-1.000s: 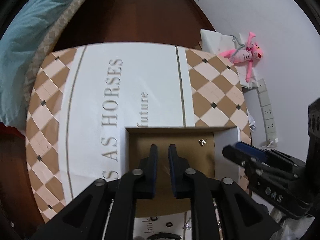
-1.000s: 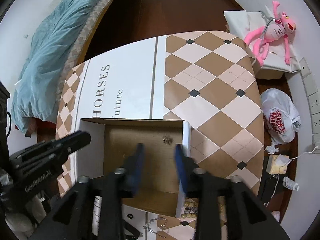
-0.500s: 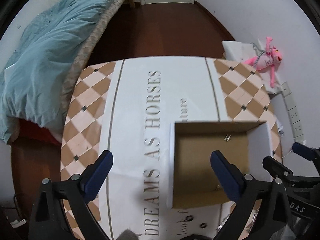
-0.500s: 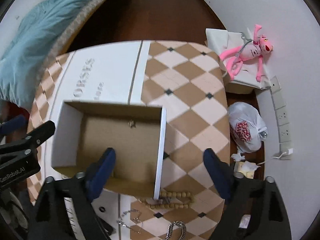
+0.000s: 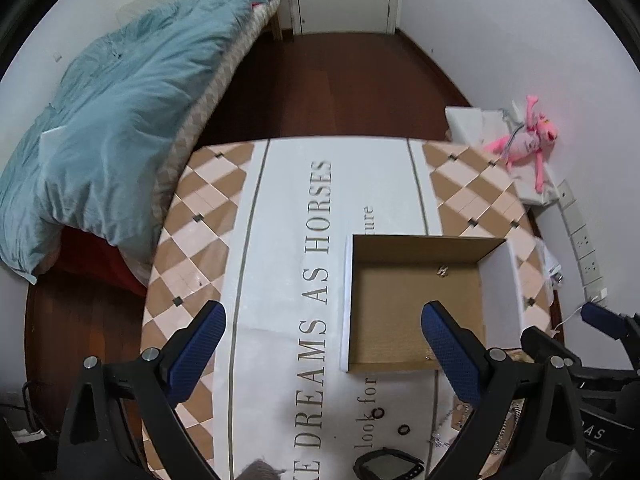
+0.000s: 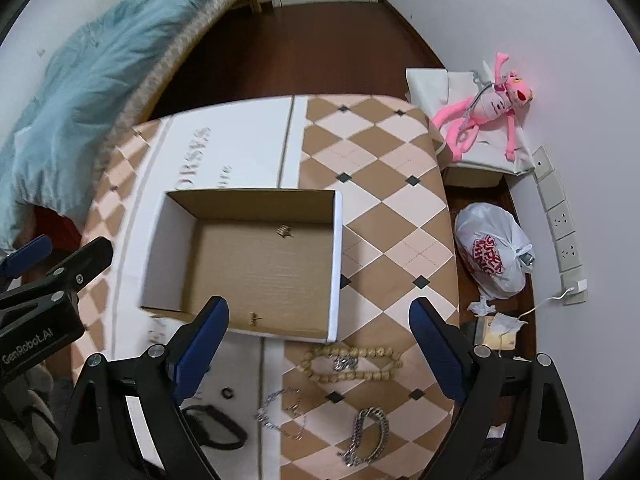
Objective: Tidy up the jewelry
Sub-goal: 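Grasp a small black ring with the left gripper while the right gripper grasps the other ring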
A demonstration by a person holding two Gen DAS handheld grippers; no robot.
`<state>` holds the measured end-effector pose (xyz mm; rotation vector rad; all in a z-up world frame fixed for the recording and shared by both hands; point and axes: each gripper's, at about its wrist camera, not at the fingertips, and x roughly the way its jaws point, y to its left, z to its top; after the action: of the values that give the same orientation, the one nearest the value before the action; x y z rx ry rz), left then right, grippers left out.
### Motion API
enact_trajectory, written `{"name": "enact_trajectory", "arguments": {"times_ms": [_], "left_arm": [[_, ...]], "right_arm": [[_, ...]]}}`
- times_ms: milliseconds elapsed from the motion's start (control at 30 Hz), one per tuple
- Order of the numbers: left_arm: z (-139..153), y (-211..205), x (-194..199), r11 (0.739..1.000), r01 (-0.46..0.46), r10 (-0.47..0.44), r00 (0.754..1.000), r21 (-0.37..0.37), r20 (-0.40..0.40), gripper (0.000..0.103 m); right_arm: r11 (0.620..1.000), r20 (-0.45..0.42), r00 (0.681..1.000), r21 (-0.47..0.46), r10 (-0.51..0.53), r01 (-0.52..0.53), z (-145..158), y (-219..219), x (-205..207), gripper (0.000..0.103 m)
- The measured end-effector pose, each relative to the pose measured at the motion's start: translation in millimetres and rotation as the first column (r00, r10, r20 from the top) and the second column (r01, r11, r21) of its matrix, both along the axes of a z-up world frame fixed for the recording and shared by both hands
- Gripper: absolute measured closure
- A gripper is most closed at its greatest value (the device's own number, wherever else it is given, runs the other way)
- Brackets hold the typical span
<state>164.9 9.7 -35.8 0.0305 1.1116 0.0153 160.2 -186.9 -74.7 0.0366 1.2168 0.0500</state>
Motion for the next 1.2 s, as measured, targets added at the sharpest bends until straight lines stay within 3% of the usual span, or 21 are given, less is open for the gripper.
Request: {"name": "enact_trajectory", "arguments": {"times_ms": [133,233,300,333,367,433,500,667,800,900,1000,1200], "left_arm": [[2.0,4.5,-24.8,0.999,-0.002,0.001,1.000,0.040,0.031,0.003],[-18.8,13.8,-44.2,0.994,-0.025,0.022,1.000,0.109,0.021,0.003],[-41.1,23.7,-53.1,0.989,-0.032,0.036,0.999,0.146,-0.018,0.003],[-56.1,30.1,-56.9,0.987,-0.038,0.046,0.998,0.153,-0.051,0.003],[-67.4,36.1,-59.5,0.987,-0.045,0.058,0.995,0.155,-0.077,0.003],[-90.9,48.4,-65.3,0.984,-0.058,0.079,0.989,0.166,-0.125,0.003],[-103.6,55.3,-69.3,0.982,-0.062,0.089,0.985,0.181,-0.147,0.003],[-119.6,67.7,-73.0,0.981,-0.074,0.106,0.979,0.180,-0.176,0.003],[-123.1,71.2,-73.7,0.981,-0.081,0.113,0.977,0.177,-0.181,0.003],[-123.8,71.6,-72.4,0.981,-0.082,0.114,0.976,0.176,-0.184,0.003],[-123.2,70.7,-73.1,0.981,-0.078,0.110,0.977,0.175,-0.184,0.003],[-120.8,69.1,-74.4,0.984,-0.067,0.097,0.979,0.166,-0.181,0.003]], "right_arm": [[0.999,0.035,0.999,0.041,0.002,-0.003,5.5,3.5,-26.1,0.010],[0.996,0.008,1.000,0.084,0.025,-0.026,-18.7,12.9,-45.7,0.010],[0.991,-0.057,0.997,0.129,0.050,-0.042,-50.4,23.6,-55.7,0.020],[0.988,-0.079,0.995,0.145,0.059,-0.047,-61.2,26.3,-58.7,0.034],[0.987,-0.111,0.991,0.152,0.069,-0.052,-75.8,32.4,-61.7,0.042],[0.984,-0.149,0.985,0.169,0.083,-0.058,-96.7,42.3,-65.2,0.049],[0.983,-0.168,0.981,0.171,0.096,-0.067,-107.8,50.4,-66.9,0.049],[0.983,-0.219,0.965,0.145,0.146,-0.116,-121.4,73.4,-66.8,0.050],[0.985,-0.225,0.959,0.070,0.172,-0.160,-123.6,89.1,-66.6,0.054],[0.981,-0.226,0.955,0.006,0.190,-0.193,-122.4,97.0,-66.3,0.067],[0.976,-0.223,0.953,-0.030,0.203,-0.214,-122.1,101.3,-66.3,0.091],[0.980,-0.228,0.953,0.041,0.197,-0.193,-116.7,90.4,-64.5,0.091]]}}
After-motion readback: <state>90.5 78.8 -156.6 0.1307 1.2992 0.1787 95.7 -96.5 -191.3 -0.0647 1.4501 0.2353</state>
